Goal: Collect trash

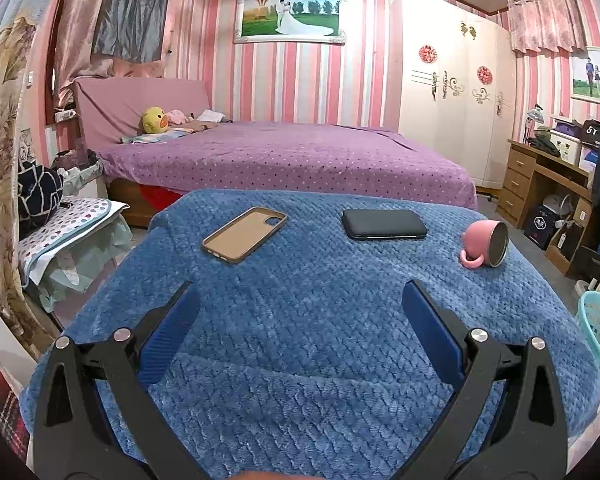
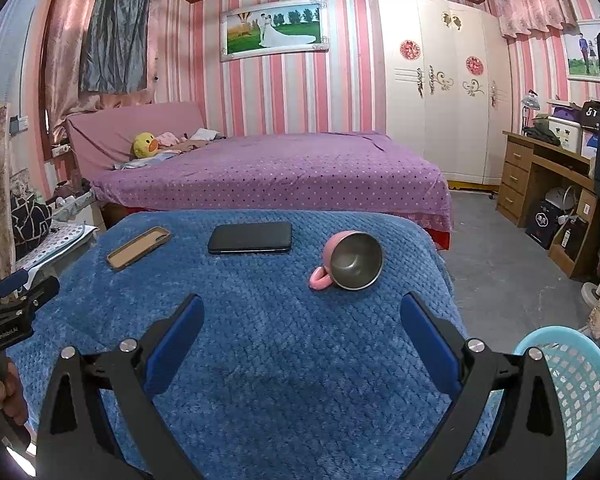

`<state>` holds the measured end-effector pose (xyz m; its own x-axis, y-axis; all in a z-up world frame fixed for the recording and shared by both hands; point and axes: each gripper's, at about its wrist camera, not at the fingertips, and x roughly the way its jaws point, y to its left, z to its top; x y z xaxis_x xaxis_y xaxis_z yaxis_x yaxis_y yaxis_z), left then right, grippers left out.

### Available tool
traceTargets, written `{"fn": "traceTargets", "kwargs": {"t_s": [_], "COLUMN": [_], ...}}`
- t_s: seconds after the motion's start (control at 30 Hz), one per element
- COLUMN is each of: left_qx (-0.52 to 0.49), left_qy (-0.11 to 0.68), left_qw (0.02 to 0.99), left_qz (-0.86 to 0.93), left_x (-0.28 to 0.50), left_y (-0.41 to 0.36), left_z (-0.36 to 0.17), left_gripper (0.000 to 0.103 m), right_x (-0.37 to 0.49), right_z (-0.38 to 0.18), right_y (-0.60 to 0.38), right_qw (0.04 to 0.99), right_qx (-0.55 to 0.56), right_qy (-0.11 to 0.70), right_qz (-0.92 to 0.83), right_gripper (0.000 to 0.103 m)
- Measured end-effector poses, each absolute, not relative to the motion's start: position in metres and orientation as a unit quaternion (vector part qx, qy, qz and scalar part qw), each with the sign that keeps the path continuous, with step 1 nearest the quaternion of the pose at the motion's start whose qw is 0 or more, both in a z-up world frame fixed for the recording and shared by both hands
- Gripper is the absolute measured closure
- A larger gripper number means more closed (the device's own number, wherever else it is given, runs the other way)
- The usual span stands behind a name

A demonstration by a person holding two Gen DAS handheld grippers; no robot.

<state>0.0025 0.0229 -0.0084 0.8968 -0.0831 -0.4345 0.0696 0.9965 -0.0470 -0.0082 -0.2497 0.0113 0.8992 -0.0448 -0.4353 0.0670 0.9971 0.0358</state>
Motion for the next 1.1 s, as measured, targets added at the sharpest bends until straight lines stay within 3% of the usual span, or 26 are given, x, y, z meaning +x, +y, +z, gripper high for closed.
{"fn": "traceTargets", "kwargs": {"t_s": [1.1], "left_qx": [-0.023], "left_qy": [0.229], "left_qw": [0.973], "left_qz": [-0.037], "left_x": [0.0029], "left_y": [0.0212], "left_z": [-0.0111], "left_gripper": [0.005], "right_x": [-0.0085], "right_z": [0.0121], "right_y": [-0.243], "right_qw": [0.975], "right_qx": [0.018], "right_qy": [0.221], "right_qz": [-0.024], "right_gripper": [0.007]}}
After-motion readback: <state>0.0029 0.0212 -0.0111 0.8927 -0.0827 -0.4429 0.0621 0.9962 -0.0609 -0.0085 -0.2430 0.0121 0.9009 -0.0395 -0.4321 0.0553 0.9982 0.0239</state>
